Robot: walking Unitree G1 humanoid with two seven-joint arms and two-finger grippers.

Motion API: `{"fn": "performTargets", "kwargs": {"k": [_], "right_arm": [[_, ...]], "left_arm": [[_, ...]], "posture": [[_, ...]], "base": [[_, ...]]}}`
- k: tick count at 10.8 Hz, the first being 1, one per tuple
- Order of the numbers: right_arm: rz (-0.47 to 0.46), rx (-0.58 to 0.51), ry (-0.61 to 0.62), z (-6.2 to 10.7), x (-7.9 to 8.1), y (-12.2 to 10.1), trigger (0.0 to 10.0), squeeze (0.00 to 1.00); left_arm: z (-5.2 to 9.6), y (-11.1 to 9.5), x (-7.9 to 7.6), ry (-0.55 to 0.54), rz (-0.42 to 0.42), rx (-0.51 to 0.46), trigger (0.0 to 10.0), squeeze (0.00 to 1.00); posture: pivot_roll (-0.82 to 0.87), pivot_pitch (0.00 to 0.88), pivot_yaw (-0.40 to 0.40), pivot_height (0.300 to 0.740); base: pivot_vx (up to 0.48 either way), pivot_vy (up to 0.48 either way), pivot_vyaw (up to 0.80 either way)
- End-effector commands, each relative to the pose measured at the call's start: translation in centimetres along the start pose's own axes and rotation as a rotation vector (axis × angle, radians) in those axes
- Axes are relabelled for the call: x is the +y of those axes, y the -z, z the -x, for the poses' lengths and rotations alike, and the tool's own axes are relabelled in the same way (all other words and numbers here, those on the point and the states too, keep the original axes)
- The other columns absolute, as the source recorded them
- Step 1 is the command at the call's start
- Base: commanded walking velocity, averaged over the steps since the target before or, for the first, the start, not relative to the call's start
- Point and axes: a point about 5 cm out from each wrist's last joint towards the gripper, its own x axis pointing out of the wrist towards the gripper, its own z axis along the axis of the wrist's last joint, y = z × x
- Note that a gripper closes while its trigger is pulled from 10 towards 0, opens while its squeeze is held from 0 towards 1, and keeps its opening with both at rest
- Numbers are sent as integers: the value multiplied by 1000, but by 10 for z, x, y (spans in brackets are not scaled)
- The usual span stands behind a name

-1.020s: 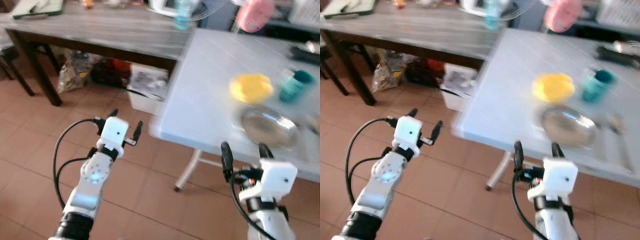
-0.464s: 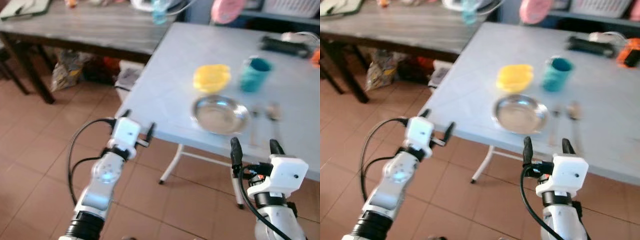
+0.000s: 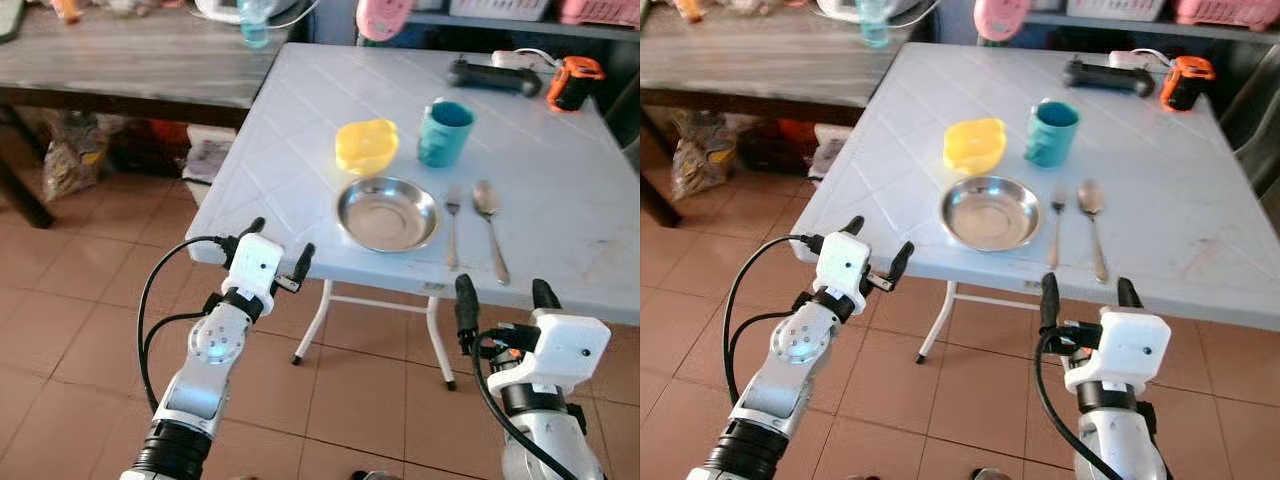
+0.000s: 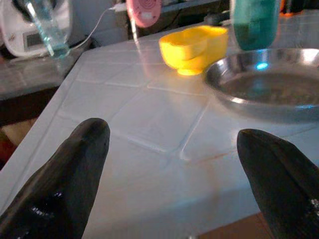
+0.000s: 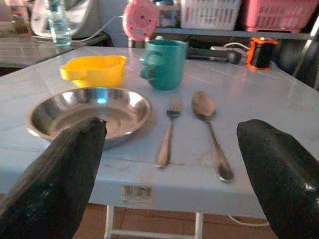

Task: Setting the table

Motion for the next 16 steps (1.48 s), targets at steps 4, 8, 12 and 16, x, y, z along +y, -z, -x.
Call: {"fn": "performTargets", "kwargs": {"k": [4,8,12,16], "right_arm": [[42,5,-39,-3,2,1,10000,0],[24,9,-24,-2,2,2,10000,0],[4,21,-7,1,3,5,10000,0],[7,22,-3,0,2,5,10000,0]], "left_arm": [[0,0,8,-28,11,2,10000,0],[3,-2,-3,73,59,-26,10000,0],[3,-3,1,68,73,-30,10000,0],[3,-3,-2,84,81,-31,10000,0]], "posture": [[33,131,5,740],[34,135,12,740],[34,140,19,740],[32,142,18,740]], "base": [[0,0,217],[0,0,111],[221,0,0],[323,0,0]]}}
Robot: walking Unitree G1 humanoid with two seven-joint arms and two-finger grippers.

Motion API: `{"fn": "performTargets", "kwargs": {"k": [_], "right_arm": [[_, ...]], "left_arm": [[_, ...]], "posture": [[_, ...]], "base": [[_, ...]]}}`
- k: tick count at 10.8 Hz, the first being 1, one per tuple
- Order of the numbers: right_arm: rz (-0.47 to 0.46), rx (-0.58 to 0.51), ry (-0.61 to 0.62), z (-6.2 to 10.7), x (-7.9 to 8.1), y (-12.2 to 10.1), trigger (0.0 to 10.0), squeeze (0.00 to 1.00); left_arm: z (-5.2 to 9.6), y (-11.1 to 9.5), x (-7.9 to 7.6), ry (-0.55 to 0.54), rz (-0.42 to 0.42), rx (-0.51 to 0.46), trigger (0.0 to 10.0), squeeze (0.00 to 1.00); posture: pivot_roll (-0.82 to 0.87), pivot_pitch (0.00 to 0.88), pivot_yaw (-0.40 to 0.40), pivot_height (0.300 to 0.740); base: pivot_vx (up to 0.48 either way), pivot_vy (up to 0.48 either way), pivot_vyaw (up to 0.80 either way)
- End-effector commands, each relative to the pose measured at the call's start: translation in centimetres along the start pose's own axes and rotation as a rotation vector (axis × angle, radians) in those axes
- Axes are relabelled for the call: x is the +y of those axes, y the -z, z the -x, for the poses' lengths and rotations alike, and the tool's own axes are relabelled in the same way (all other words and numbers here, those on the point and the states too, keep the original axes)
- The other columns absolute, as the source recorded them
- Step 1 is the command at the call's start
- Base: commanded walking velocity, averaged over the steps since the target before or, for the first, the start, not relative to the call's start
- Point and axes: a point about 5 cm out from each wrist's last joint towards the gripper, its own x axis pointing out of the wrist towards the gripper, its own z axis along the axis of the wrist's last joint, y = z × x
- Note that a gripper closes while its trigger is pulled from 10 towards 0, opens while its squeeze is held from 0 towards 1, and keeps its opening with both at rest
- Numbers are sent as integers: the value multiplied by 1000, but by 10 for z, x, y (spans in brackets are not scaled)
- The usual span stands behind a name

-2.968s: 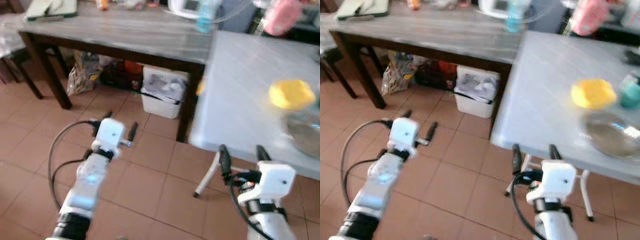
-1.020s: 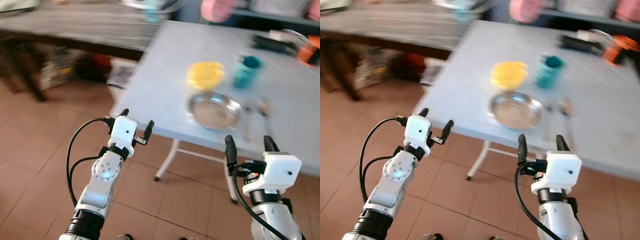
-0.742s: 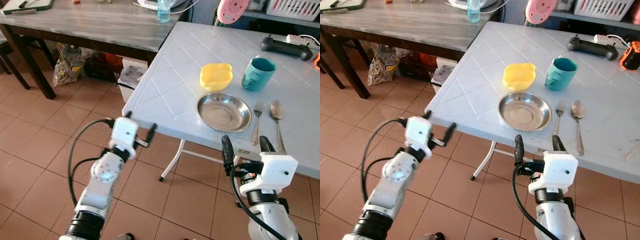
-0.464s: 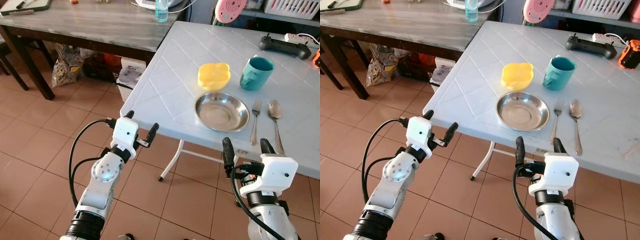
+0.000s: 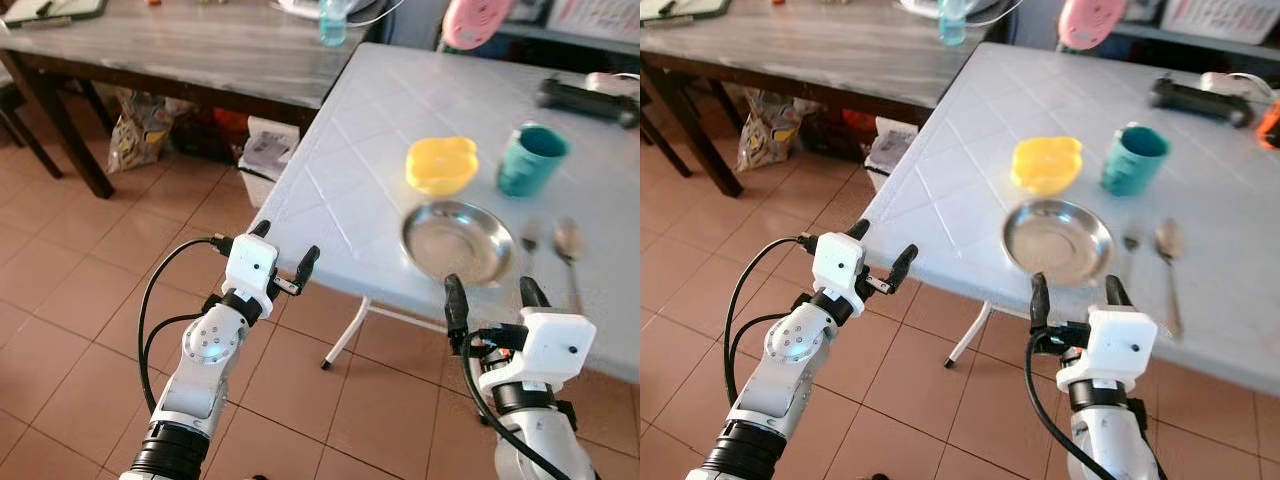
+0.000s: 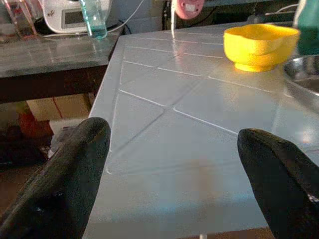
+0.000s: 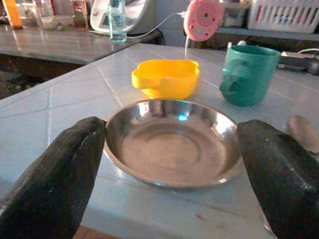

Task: Setting the table

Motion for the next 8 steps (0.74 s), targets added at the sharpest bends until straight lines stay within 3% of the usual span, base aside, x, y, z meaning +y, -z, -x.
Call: {"fn": "performTargets", "kwargs": {"k": [1,4,8], "right_arm": [[9,28,22,1,-4,4,10000,0],[5,33,31,0,-5,5,10000,0],[10,25,25,0,-5,4,10000,0]], "left_arm": [[1,0,-3,14,0,0,10000,0],[-1,0,-4,24,3,1,10000,0],[-2,0,-6,29,2,1,10000,0]], "posture": [[31,142,17,740],[27,137,20,740],[27,132,17,740]], "base": [[296,0,0],[304,0,-442],[302,0,0]]}}
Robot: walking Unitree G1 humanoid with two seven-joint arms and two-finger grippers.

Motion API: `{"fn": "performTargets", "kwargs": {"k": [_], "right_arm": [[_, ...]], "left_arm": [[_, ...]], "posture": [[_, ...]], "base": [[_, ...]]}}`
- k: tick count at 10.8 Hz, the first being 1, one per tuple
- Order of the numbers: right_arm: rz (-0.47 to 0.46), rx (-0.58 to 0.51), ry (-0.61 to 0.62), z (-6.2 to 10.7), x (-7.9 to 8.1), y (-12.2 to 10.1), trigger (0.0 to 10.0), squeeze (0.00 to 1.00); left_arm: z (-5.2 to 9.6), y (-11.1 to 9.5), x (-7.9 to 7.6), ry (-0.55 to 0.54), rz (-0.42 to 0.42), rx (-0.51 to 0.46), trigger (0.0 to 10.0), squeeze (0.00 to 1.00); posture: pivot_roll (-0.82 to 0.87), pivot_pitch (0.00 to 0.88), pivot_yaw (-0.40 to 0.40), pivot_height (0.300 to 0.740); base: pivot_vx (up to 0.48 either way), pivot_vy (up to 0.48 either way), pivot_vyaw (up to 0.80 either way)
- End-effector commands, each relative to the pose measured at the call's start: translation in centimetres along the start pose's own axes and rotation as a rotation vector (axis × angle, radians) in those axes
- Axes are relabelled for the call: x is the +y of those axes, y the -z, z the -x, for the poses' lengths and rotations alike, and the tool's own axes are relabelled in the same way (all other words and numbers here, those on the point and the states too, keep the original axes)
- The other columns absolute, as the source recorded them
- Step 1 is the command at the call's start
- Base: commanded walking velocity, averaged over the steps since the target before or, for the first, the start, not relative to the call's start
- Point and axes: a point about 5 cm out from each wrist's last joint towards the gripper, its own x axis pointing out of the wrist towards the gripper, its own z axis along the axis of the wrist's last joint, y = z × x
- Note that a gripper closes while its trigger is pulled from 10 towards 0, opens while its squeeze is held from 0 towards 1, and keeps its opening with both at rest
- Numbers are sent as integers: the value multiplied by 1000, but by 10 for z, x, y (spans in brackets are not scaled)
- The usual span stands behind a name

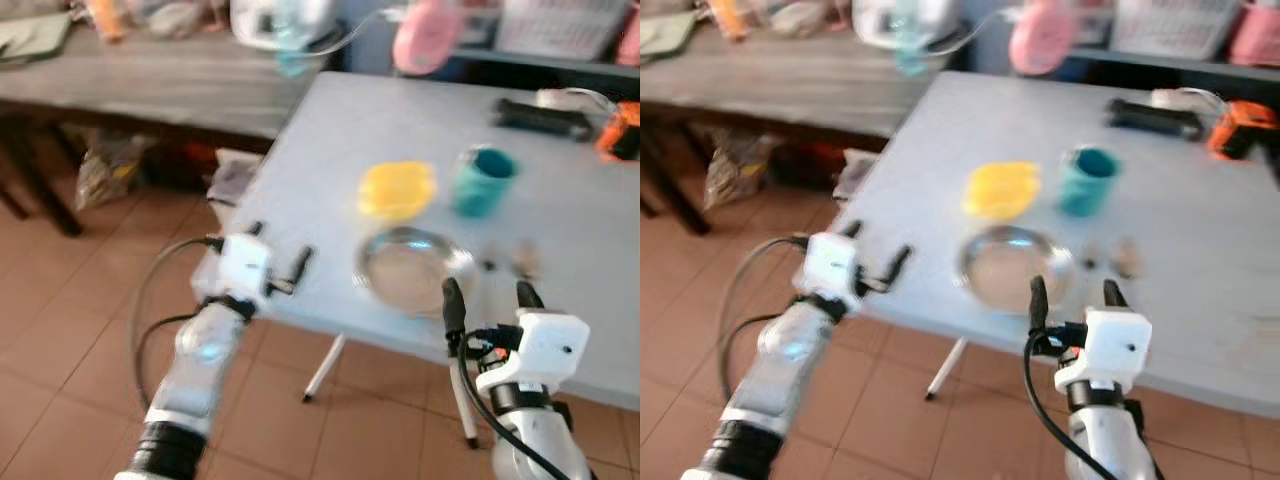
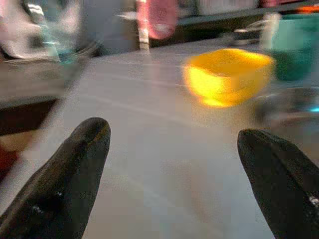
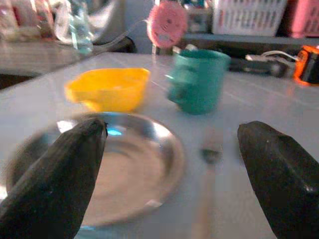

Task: Setting the table

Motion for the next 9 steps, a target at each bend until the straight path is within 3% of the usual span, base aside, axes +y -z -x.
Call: {"fn": "performTargets", "kwargs": {"k": [1,6,9], "right_arm": [[-6,-13,6,-1,0,-3,10000,0],[-12,-14,-10,-3,1,-4,10000,0],[-23,7,-6,-1,3,-3,10000,0]], "left_arm": [[3,-1,8,-8,-30,4,10000,0],[4,1,9,2,-32,17,10000,0],[12,-1,13,182,-12,64,10000,0]], "posture": [[28,132,16,740],[28,127,9,740],[34,139,9,740]], "base": [[300,0,0],[232,0,0],[0,0,0]]}}
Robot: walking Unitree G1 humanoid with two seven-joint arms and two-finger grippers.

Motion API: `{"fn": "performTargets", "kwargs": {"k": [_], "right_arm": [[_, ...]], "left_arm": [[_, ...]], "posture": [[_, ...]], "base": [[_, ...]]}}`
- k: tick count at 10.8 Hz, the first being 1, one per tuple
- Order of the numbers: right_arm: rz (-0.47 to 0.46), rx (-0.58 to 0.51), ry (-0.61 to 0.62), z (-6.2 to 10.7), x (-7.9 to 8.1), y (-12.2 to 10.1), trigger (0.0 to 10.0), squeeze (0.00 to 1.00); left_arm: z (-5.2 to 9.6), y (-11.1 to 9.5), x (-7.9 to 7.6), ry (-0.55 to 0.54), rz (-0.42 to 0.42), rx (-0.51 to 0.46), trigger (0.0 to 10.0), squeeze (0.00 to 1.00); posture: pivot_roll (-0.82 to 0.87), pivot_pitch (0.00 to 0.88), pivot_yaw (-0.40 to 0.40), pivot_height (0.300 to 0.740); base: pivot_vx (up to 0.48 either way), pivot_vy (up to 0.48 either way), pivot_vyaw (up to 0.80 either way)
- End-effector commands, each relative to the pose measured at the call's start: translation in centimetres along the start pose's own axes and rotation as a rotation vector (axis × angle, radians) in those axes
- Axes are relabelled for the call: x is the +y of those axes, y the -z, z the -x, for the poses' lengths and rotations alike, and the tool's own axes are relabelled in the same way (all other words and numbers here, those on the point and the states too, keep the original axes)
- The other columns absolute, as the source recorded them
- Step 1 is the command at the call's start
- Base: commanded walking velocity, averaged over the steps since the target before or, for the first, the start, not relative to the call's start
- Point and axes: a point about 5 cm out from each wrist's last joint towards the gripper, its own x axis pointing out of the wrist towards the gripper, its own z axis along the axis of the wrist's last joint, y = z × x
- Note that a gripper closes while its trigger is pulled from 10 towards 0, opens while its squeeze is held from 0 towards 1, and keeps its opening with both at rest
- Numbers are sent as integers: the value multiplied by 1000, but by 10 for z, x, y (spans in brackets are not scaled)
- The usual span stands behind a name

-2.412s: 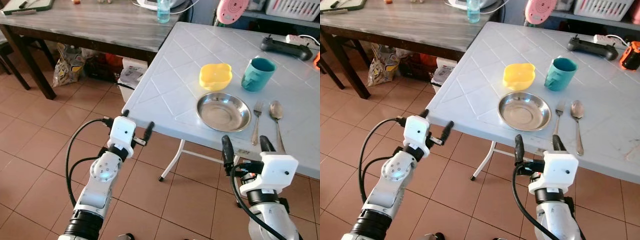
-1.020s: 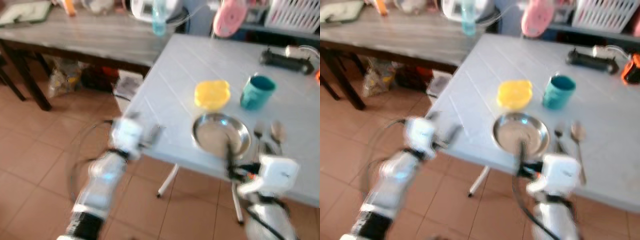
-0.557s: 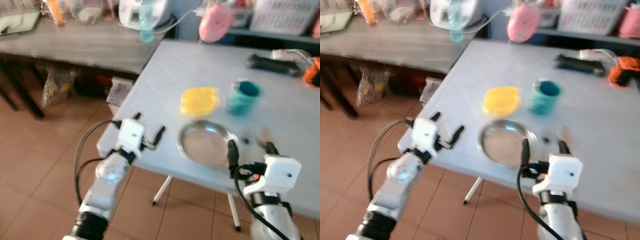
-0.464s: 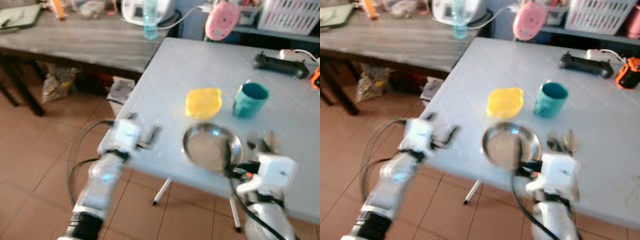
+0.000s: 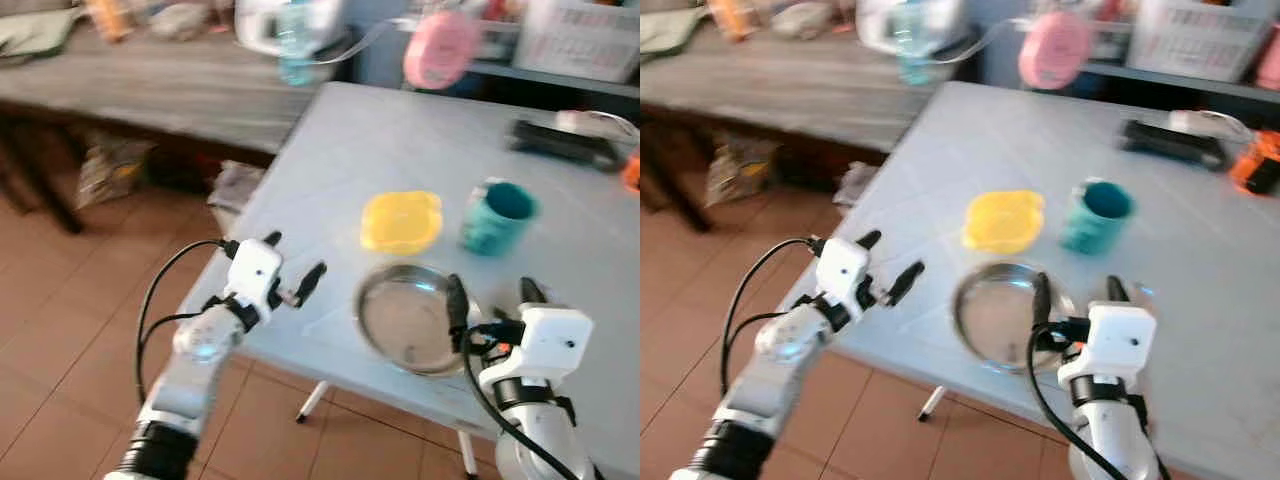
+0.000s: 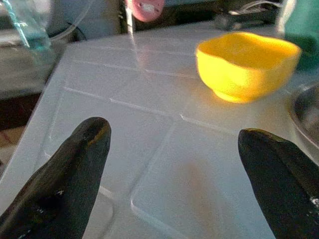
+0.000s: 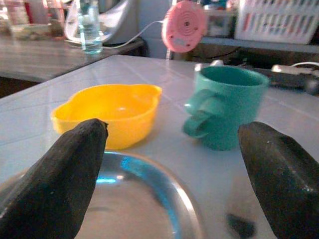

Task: Setting the table

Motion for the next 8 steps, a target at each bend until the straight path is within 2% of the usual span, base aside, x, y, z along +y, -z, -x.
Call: {"fn": "performTargets", "kwargs": {"k": [1,3,4,6,7,8], "right_arm": [[-15,13,3,3,0,-1,10000,0],[-64,47,22,6,0,0,10000,0],[-80,47,43,6,-1,-1,10000,0],[-78,57,65,5,-1,0,10000,0],[-67,56,70,4,-1,-2,10000,0],[6,81,84,4,-4,1,10000,0]], "left_arm": [[1,-4,-3,73,9,1,10000,0],[6,-6,-1,204,12,43,10000,0],[8,-5,3,231,-5,47,10000,0],[11,-5,3,294,22,54,10000,0],[12,-6,2,319,31,56,10000,0],[13,-7,-2,370,47,56,10000,0]], "posture": [[34,139,9,740],[37,144,7,740],[38,146,9,740],[37,143,15,740],[36,144,15,740],[31,141,16,740]], "base": [[0,0,0],[0,0,0],[0,0,0],[0,0,0],[0,0,0],[0,0,0]]}}
